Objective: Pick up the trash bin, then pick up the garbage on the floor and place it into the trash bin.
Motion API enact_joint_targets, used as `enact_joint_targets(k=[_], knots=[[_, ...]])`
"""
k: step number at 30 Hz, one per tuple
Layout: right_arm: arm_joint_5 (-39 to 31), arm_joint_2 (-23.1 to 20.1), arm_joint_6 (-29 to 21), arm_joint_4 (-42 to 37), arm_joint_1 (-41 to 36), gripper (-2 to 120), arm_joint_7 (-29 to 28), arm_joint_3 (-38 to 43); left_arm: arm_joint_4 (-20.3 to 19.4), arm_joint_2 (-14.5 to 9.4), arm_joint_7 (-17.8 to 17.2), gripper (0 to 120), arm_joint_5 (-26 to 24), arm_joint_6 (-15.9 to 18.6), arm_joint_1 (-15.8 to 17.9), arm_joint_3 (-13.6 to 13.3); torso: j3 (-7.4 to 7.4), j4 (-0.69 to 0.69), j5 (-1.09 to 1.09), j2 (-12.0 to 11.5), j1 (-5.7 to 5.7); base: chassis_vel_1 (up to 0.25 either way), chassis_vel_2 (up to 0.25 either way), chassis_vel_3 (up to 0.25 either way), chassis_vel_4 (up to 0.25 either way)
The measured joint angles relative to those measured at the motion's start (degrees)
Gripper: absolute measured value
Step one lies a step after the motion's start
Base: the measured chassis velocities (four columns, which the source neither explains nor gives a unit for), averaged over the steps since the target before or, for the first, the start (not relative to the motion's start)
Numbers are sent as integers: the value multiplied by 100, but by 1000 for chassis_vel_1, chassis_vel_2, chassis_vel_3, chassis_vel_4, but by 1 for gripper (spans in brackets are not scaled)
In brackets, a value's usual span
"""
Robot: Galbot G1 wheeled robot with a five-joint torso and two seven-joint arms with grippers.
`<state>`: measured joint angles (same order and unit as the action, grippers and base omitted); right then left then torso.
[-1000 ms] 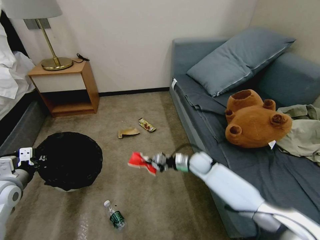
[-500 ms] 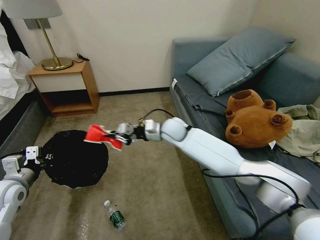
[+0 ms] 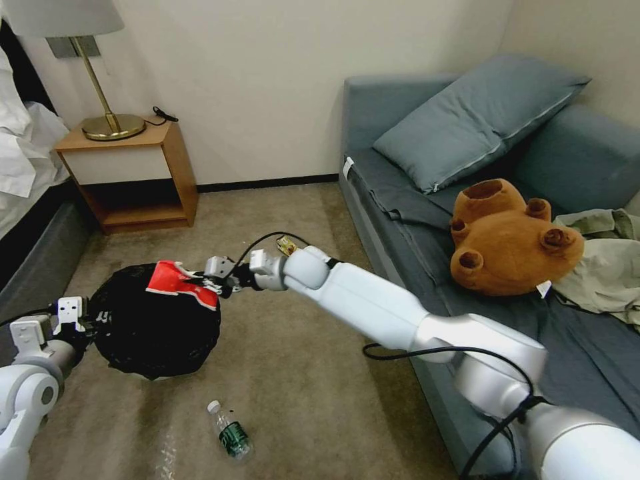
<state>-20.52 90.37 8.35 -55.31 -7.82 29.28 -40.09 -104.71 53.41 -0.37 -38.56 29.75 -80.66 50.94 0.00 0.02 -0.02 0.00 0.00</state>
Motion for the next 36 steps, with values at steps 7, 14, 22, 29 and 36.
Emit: enact_joint_targets(k=[7, 14, 22, 29, 36], knots=[[82, 88, 3, 24, -40, 28, -374, -106, 70, -28, 32, 4, -4, -6, -2, 30, 0, -2, 1, 0, 0, 0, 0, 0, 0], [-48, -36, -6, -321, -28, 54, -547, -276, 128, -36, 47, 4, 6, -50, 32, 28, 0, -3, 2, 0, 0, 0, 0, 0, 0], [-484, -438, -525, -1668, 123, 83, -949, -443, 285, -49, 98, 4, 38, -111, 51, 79, -1, -1, 3, 0, 0, 0, 0, 0, 0], [-602, -817, -1212, -2019, 41, 99, -1870, -561, 454, -70, 179, 4, 42, -204, 1, 200, 0, -3, 2, 0, 0, 0, 0, 0, 0], [-2149, -1275, -3167, -2662, -101, 100, -3909, -755, 563, -134, 247, 4, 51, -347, -109, 355, 0, -2, 2, 0, 0, 0, 0, 0, 0]])
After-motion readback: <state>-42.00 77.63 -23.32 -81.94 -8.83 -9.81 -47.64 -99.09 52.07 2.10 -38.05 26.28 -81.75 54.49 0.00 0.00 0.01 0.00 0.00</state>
